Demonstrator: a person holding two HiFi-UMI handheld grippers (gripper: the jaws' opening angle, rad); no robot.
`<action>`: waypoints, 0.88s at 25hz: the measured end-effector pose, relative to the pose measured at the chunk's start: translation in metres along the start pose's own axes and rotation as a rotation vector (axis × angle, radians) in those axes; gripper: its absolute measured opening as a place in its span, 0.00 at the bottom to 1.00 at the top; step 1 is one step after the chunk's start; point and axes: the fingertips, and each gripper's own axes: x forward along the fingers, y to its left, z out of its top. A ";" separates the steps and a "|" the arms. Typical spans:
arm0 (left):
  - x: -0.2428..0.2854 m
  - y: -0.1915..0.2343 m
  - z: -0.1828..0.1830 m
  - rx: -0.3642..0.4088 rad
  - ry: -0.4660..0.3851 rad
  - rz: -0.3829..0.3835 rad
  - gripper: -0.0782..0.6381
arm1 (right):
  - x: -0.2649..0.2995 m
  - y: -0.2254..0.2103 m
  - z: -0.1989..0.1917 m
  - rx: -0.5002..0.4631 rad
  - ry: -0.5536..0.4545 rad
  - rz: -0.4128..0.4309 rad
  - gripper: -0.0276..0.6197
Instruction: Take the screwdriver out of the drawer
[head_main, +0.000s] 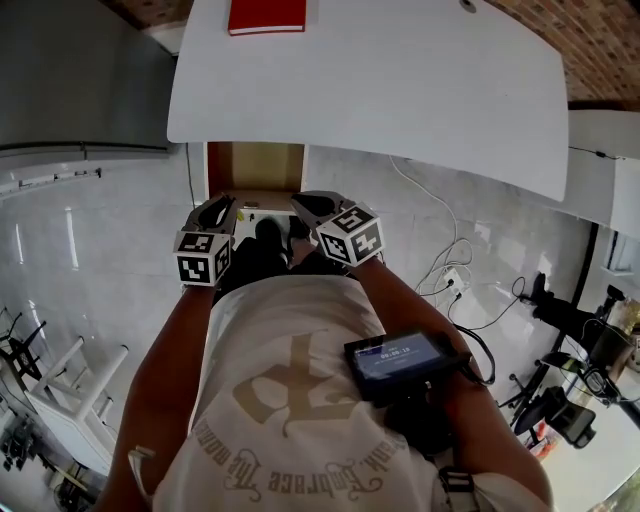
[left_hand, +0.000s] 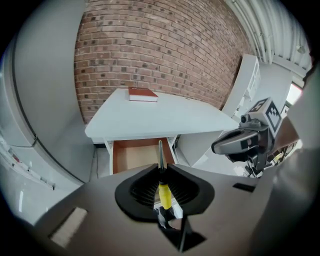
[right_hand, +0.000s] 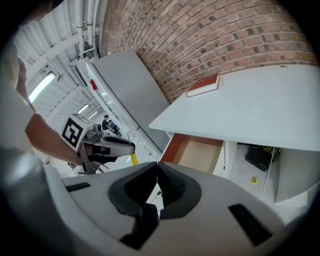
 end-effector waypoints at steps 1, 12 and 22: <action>-0.004 0.001 0.001 -0.013 -0.010 0.002 0.18 | -0.001 0.002 0.001 -0.005 0.001 0.000 0.05; -0.028 0.002 0.019 -0.043 -0.093 -0.001 0.18 | -0.009 0.017 0.019 -0.038 -0.021 -0.007 0.05; -0.057 0.000 0.046 -0.075 -0.190 -0.021 0.18 | -0.020 0.036 0.050 -0.094 -0.078 0.016 0.05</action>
